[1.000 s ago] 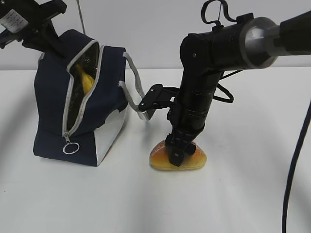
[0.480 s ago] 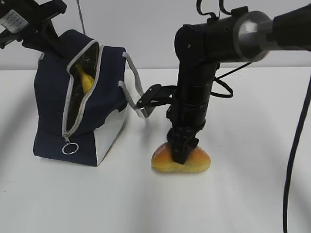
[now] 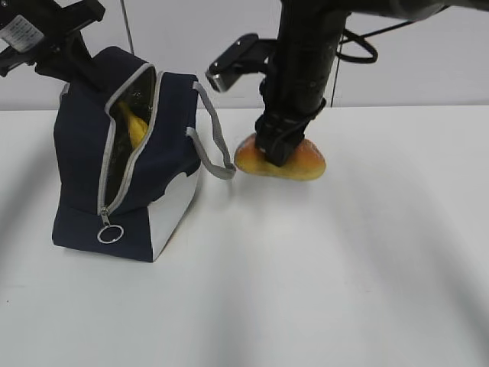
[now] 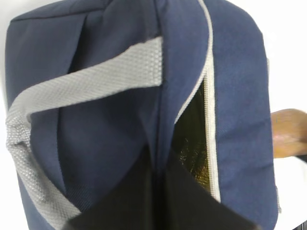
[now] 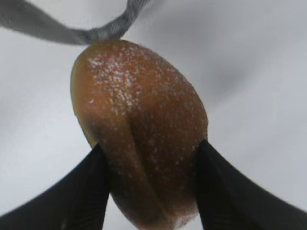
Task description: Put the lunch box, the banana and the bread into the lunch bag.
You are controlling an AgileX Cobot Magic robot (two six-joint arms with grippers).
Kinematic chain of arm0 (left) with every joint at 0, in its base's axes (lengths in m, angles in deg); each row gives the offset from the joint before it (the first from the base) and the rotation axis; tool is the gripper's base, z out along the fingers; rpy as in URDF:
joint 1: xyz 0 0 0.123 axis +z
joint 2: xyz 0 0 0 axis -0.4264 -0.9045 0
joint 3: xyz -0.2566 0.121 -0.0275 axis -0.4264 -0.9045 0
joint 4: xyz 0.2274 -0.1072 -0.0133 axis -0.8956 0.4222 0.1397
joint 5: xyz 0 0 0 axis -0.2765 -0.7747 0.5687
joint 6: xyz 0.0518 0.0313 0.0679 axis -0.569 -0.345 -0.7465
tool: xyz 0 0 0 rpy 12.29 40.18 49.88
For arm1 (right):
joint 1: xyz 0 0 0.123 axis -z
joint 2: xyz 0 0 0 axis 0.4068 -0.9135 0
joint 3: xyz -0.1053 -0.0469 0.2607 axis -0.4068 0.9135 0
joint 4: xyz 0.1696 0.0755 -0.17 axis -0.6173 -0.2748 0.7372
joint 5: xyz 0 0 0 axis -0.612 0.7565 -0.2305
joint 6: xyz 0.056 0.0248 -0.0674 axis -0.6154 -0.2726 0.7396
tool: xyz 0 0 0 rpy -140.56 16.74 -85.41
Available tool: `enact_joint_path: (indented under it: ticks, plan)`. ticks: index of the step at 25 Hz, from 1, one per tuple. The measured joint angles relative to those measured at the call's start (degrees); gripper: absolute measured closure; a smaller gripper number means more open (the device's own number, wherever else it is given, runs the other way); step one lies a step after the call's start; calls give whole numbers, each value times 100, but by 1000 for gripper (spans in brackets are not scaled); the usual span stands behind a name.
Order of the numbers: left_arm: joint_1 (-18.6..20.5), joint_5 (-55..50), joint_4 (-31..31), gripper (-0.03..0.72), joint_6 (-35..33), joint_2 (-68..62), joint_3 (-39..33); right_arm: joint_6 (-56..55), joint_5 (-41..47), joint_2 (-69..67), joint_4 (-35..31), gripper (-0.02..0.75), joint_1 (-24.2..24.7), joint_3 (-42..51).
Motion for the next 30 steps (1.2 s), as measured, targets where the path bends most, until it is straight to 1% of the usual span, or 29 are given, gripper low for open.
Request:
enact_joint_path:
  ticks: [6, 8, 11, 16, 25, 30]
  plan:
    - [0, 0, 0, 691, 0, 0, 0, -212, 41, 301, -44, 369, 0, -726]
    - [0, 0, 0, 691, 0, 0, 0, -279, 71, 377, -235, 370, 0, -858]
    - [0, 0, 0, 691, 0, 0, 0, -415, 67, 403, -723, 372, 0, -979]
    - [0, 0, 0, 691, 0, 0, 0, -451, -362, 403, -1912, 374, 0, -991]
    - [0, 0, -1, 691, 0, 0, 0, -451, -1187, 403, -3034, 374, 0, -991]
    - [0, 0, -1, 691, 0, 0, 0, -476, -1492, 142, -3705, 374, 0, -999]
